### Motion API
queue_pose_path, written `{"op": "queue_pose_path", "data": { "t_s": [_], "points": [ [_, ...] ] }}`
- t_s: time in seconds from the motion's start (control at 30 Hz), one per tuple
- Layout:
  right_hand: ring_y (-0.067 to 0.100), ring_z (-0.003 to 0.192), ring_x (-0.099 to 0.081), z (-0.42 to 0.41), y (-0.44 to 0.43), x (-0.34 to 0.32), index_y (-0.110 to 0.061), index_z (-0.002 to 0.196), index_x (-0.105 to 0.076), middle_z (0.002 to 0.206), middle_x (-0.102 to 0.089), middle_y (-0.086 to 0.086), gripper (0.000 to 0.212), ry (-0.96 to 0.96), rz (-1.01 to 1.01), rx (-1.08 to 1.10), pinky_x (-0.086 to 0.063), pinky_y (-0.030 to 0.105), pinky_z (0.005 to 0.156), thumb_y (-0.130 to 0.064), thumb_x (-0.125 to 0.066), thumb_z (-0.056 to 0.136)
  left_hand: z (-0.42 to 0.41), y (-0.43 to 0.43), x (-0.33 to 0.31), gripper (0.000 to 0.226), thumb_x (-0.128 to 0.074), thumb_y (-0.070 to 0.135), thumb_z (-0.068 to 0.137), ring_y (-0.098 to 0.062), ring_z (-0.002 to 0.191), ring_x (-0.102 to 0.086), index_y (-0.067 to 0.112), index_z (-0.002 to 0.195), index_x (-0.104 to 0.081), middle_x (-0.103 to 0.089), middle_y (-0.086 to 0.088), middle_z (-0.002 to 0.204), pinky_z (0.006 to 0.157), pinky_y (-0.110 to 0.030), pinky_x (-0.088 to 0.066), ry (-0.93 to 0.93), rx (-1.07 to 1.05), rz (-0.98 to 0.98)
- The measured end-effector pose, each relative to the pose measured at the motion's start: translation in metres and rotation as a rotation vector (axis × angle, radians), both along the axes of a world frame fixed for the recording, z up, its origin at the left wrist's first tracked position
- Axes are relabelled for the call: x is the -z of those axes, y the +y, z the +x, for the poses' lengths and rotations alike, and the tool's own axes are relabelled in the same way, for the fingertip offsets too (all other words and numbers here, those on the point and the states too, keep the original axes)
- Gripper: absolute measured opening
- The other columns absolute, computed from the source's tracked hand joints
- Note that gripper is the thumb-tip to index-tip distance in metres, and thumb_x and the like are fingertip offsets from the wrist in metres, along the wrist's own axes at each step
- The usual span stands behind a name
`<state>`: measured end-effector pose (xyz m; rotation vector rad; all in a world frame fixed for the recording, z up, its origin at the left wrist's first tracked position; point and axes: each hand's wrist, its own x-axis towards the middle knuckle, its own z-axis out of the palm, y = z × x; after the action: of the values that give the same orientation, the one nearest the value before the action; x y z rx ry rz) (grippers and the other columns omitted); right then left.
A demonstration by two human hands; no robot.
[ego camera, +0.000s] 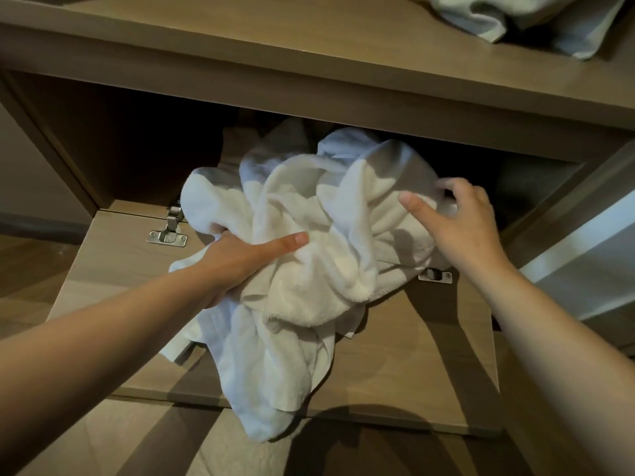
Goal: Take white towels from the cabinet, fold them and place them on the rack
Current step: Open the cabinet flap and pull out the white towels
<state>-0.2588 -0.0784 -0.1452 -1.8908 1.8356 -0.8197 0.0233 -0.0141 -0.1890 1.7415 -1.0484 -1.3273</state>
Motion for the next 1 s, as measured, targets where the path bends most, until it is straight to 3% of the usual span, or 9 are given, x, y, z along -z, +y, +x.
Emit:
{"op": "queue_pose_path", "data": {
  "t_s": [0.1, 0.13, 0.23, 0.37, 0.47, 0.57, 0.73, 0.9, 1.0],
  "points": [
    [0.036, 0.143, -0.025, 0.008, -0.024, 0.003, -0.033, 0.154, -0.008, 0.158, -0.023, 0.011, 0.127, -0.086, 0.224, 0.048, -0.03, 0.054, 0.113, -0.098, -0.045, 0.051, 0.0, 0.001, 0.002, 0.108, -0.078, 0.083, 0.027, -0.013, 0.099, -0.062, 0.036, 0.121, -0.049, -0.063, 0.013, 0.109, 0.081, -0.033, -0.052, -0.007, -0.006, -0.002],
    [0.037, 0.141, -0.031, 0.014, -0.032, 0.003, -0.032, 0.155, -0.008, 0.157, -0.028, 0.013, 0.131, -0.127, 0.277, 0.031, -0.031, 0.053, 0.112, -0.1, -0.045, 0.049, 0.0, 0.0, 0.003, 0.107, -0.078, 0.083, 0.028, -0.013, 0.099, -0.062, 0.036, 0.12, -0.051, -0.063, 0.013, 0.109, 0.082, -0.033, -0.052, -0.01, -0.009, -0.004],
    [0.031, 0.111, -0.061, 0.037, -0.043, 0.002, -0.014, 0.136, -0.055, 0.129, -0.061, 0.011, 0.136, -0.191, 0.416, -0.009, -0.047, 0.044, 0.099, -0.105, -0.046, 0.035, -0.001, 0.001, 0.003, 0.101, -0.078, 0.081, 0.029, -0.008, 0.095, -0.06, 0.04, 0.115, -0.048, -0.061, 0.018, 0.104, 0.071, -0.026, -0.049, 0.017, -0.023, -0.02],
    [0.009, 0.076, -0.057, 0.064, -0.04, 0.013, -0.008, 0.122, -0.062, 0.096, -0.063, -0.003, 0.124, -0.192, 0.405, -0.072, -0.041, 0.023, 0.06, -0.1, -0.048, 0.04, 0.002, 0.002, 0.004, 0.099, -0.08, 0.078, 0.034, -0.008, 0.096, -0.062, 0.039, 0.119, -0.047, -0.065, 0.017, 0.106, 0.067, -0.024, -0.048, 0.06, -0.031, -0.03],
    [0.02, 0.096, -0.062, 0.067, -0.041, 0.016, -0.015, 0.129, -0.059, 0.114, -0.066, 0.004, 0.132, -0.241, 0.451, -0.129, -0.05, 0.033, 0.081, -0.105, -0.043, 0.034, 0.006, 0.005, 0.002, 0.1, -0.082, 0.075, 0.035, -0.014, 0.098, -0.068, 0.032, 0.12, -0.054, -0.071, 0.011, 0.107, 0.079, -0.032, -0.055, 0.128, -0.046, -0.021],
    [0.027, 0.119, -0.056, 0.067, -0.036, 0.015, -0.028, 0.14, -0.047, 0.132, -0.059, 0.001, 0.133, -0.357, 0.543, -0.183, -0.042, 0.052, 0.104, -0.106, -0.042, 0.032, 0.007, 0.006, -0.005, 0.082, -0.079, 0.076, 0.04, -0.009, 0.085, -0.073, 0.034, 0.107, -0.059, -0.075, 0.013, 0.093, 0.07, -0.025, -0.055, 0.218, -0.013, -0.022],
    [0.022, 0.125, -0.055, 0.079, -0.015, 0.027, -0.047, 0.144, -0.031, 0.136, -0.057, -0.013, 0.114, -0.479, 0.533, -0.333, -0.04, 0.05, 0.107, -0.098, -0.056, 0.045, 0.011, 0.008, -0.012, 0.089, -0.069, 0.083, 0.045, -0.011, 0.092, -0.072, 0.032, 0.117, -0.061, -0.075, 0.009, 0.103, 0.092, -0.035, -0.051, 0.287, 0.069, 0.039],
    [0.016, 0.126, -0.054, 0.085, 0.007, 0.036, -0.043, 0.144, -0.035, 0.139, -0.054, -0.014, 0.106, -0.551, 0.541, -0.404, -0.043, 0.047, 0.106, -0.089, -0.065, 0.053, 0.015, 0.019, -0.01, 0.075, -0.068, 0.079, 0.051, -0.012, 0.092, -0.072, 0.033, 0.11, -0.064, -0.075, 0.006, 0.103, 0.066, -0.024, -0.057, 0.387, 0.117, 0.083],
    [0.013, 0.127, -0.053, 0.082, 0.024, 0.044, -0.041, 0.146, -0.033, 0.139, -0.054, -0.017, 0.106, -0.596, 0.547, -0.435, -0.042, 0.046, 0.107, -0.083, -0.07, 0.056, 0.018, 0.026, -0.007, 0.087, -0.074, 0.077, 0.047, -0.017, 0.097, -0.072, 0.028, 0.118, -0.063, -0.074, 0.001, 0.108, 0.067, -0.026, -0.059, 0.387, 0.133, 0.115]
  ]
}}
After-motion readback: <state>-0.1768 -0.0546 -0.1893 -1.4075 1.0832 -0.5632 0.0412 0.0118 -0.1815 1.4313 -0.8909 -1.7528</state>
